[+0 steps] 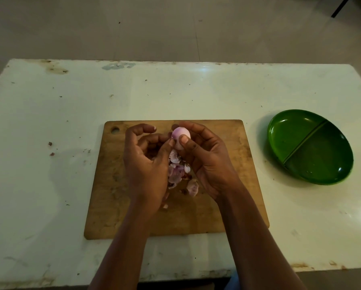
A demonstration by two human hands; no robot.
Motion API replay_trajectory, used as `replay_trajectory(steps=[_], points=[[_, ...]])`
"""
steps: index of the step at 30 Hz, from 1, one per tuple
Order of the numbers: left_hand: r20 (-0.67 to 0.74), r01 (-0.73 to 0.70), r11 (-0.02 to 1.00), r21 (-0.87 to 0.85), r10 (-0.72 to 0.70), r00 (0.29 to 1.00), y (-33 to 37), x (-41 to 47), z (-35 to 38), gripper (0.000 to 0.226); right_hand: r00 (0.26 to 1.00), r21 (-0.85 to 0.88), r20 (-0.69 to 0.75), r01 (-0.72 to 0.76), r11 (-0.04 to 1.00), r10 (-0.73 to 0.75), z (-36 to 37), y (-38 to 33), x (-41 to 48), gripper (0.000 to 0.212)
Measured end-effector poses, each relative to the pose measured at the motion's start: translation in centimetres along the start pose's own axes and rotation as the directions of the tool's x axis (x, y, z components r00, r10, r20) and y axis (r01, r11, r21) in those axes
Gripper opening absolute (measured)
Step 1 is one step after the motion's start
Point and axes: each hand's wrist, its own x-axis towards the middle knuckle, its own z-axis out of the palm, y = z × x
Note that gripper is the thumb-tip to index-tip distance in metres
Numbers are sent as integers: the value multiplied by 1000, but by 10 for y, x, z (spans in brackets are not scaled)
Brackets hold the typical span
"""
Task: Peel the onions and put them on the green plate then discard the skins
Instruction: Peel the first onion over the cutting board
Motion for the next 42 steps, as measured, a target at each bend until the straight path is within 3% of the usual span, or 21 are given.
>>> replay_trajectory(steps=[9, 15, 27, 32, 42], points=[[-10, 132, 990, -48, -133, 991, -1, -1, 0, 50, 997, -108, 0, 71, 992, -72, -2, 3, 1, 37], [20, 61, 998, -11, -61, 998, -1, 0, -2, 50, 998, -42, 39, 58, 997, -56, -3, 1, 1, 37], [59, 31, 984, 174, -42, 997, -10, -2, 0, 18, 997, -20, 50, 53, 998, -52, 7, 8, 0, 35], [48, 71, 974, 217, -83, 995, -10, -2, 4, 38, 999, 5, 44, 1, 1000, -1, 9, 8, -1, 37], [21, 29, 972, 232, -35, 999, -5, -3, 4, 19, 995, 51, 15, -95, 994, 94, 9, 5, 0, 36]])
